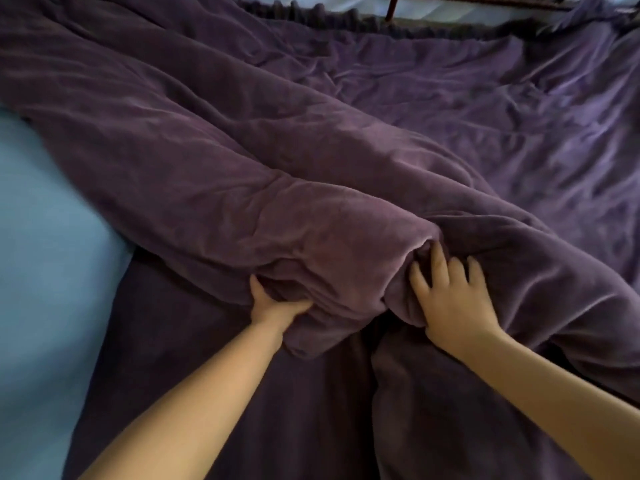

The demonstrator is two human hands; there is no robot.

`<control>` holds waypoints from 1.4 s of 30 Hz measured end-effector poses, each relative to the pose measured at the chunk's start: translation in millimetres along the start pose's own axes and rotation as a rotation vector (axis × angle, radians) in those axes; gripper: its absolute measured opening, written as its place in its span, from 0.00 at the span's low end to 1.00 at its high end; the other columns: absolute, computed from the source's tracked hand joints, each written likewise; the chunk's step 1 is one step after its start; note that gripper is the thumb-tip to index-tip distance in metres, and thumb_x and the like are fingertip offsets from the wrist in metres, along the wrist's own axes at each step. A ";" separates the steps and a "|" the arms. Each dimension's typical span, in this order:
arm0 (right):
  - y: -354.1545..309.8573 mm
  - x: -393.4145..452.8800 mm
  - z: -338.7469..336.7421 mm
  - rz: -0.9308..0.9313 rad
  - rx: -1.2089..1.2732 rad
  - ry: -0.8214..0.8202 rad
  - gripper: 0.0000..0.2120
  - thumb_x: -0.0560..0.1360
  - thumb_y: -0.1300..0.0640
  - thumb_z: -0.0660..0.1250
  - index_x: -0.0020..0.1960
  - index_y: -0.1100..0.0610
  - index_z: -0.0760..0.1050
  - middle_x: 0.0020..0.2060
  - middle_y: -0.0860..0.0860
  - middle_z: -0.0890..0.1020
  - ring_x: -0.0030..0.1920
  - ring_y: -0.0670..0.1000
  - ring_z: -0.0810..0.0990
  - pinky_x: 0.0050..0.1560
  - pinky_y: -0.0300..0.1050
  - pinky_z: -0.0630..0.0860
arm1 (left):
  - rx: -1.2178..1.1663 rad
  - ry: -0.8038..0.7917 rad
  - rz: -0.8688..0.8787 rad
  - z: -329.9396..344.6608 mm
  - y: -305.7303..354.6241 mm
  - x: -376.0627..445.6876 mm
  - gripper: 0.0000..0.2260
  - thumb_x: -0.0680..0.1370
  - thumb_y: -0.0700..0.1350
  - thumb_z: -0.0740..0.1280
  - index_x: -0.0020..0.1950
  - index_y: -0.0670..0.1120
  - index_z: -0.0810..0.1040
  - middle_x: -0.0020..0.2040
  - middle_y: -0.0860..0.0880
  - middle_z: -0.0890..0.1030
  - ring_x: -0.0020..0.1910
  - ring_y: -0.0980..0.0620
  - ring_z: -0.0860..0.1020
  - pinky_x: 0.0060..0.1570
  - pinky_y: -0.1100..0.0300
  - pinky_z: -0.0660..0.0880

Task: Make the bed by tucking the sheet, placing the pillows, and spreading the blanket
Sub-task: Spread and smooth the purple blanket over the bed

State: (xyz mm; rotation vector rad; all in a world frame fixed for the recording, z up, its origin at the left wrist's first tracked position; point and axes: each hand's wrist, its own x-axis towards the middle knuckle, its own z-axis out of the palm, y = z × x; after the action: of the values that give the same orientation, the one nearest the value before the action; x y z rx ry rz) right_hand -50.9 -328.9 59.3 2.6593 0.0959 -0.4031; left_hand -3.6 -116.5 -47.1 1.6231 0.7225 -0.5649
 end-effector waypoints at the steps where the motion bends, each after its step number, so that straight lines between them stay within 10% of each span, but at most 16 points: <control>1: 5.2 3.6 1.0 0.003 0.015 0.029 0.35 0.40 0.59 0.79 0.48 0.61 0.82 0.45 0.69 0.82 0.32 0.66 0.80 0.34 0.58 0.79 | -0.187 0.052 -0.041 0.6 9.4 -1.0 0.49 0.68 0.33 0.74 0.78 0.53 0.45 0.74 0.42 0.62 0.70 0.44 0.67 0.67 0.52 0.67; 4: 15.7 8.8 -28.8 0.013 0.124 0.094 0.23 0.52 0.56 0.77 0.47 0.59 0.80 0.37 0.62 0.82 0.29 0.63 0.80 0.29 0.49 0.76 | -0.468 0.042 -0.085 -9.4 29.1 -13.0 0.43 0.70 0.28 0.68 0.76 0.55 0.51 0.71 0.42 0.67 0.65 0.43 0.72 0.58 0.53 0.71; 7: 35.0 8.7 -53.8 0.038 0.344 0.183 0.18 0.70 0.52 0.64 0.59 0.54 0.74 0.54 0.57 0.81 0.51 0.62 0.81 0.45 0.50 0.76 | -0.469 -0.097 -0.005 -44.4 54.4 -44.5 0.37 0.73 0.30 0.65 0.75 0.54 0.55 0.70 0.45 0.69 0.58 0.47 0.72 0.55 0.55 0.69; 10: 45.0 -1.1 -84.9 0.118 0.708 0.228 0.22 0.67 0.50 0.58 0.58 0.55 0.78 0.55 0.59 0.83 0.56 0.61 0.79 0.54 0.52 0.76 | -0.487 -0.184 0.115 -96.6 87.2 -87.1 0.30 0.77 0.35 0.61 0.75 0.55 0.58 0.56 0.54 0.76 0.47 0.55 0.75 0.45 0.61 0.74; 17: 23.9 -55.0 -167.5 0.003 1.181 0.160 0.24 0.60 0.75 0.60 0.31 0.45 0.77 0.15 0.40 0.74 0.22 0.36 0.74 0.25 0.26 0.67 | -0.547 -0.279 0.444 -205.1 134.6 -180.6 0.31 0.77 0.32 0.56 0.74 0.60 0.59 0.51 0.59 0.76 0.48 0.61 0.76 0.43 0.65 0.74; 25: -28.6 -170.1 -290.5 -0.159 1.310 0.117 0.25 0.58 0.80 0.55 0.26 0.51 0.77 0.13 0.48 0.73 0.17 0.40 0.70 0.20 0.32 0.66 | -0.498 -0.353 0.717 -350.5 156.3 -277.8 0.68 0.33 0.52 0.81 0.74 0.54 0.62 0.52 0.56 0.79 0.41 0.61 0.82 0.34 0.69 0.80; 28: -57.2 -198.5 -332.1 -0.168 1.475 0.220 0.34 0.56 0.88 0.49 0.24 0.52 0.78 0.14 0.47 0.76 0.17 0.39 0.74 0.18 0.28 0.67 | -0.626 -0.290 0.817 -399.6 165.6 -304.0 0.52 0.54 0.48 0.81 0.75 0.50 0.61 0.42 0.58 0.84 0.33 0.63 0.83 0.33 0.69 0.79; 31: -75.8 -194.2 -339.9 -0.106 1.582 0.256 0.20 0.45 0.77 0.53 0.20 0.57 0.77 0.15 0.45 0.78 0.19 0.38 0.75 0.21 0.26 0.69 | -0.634 -0.197 0.787 -422.8 164.9 -303.2 0.33 0.76 0.35 0.61 0.77 0.54 0.54 0.54 0.56 0.80 0.38 0.62 0.82 0.38 0.66 0.77; 34: -113.5 -168.3 -306.8 0.038 1.500 0.260 0.30 0.53 0.84 0.51 0.25 0.53 0.78 0.19 0.45 0.79 0.23 0.37 0.76 0.24 0.25 0.69 | -0.207 -0.219 0.663 -436.6 125.5 -258.2 0.42 0.69 0.31 0.69 0.76 0.52 0.54 0.66 0.48 0.72 0.58 0.52 0.75 0.54 0.57 0.74; 38: -173.4 -133.3 -231.8 0.339 0.797 0.324 0.16 0.74 0.65 0.61 0.61 0.59 0.73 0.58 0.63 0.78 0.59 0.62 0.75 0.58 0.50 0.72 | 0.191 -0.172 0.227 -422.4 37.8 -203.1 0.23 0.74 0.42 0.70 0.68 0.41 0.70 0.62 0.47 0.77 0.59 0.47 0.76 0.62 0.56 0.70; 42: -240.3 -124.4 -182.7 0.043 0.274 0.455 0.29 0.66 0.58 0.64 0.67 0.56 0.67 0.65 0.67 0.71 0.65 0.69 0.71 0.60 0.73 0.65 | 0.225 -0.284 0.098 -393.6 -24.1 -177.6 0.41 0.62 0.45 0.75 0.72 0.45 0.63 0.67 0.46 0.74 0.63 0.48 0.73 0.66 0.56 0.68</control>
State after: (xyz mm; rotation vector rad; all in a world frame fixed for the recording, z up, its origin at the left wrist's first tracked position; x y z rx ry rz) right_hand -152.9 -32.9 152.0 2.9692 0.1299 0.2262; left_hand -155.4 247.7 130.0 1.7279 0.3778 -0.8088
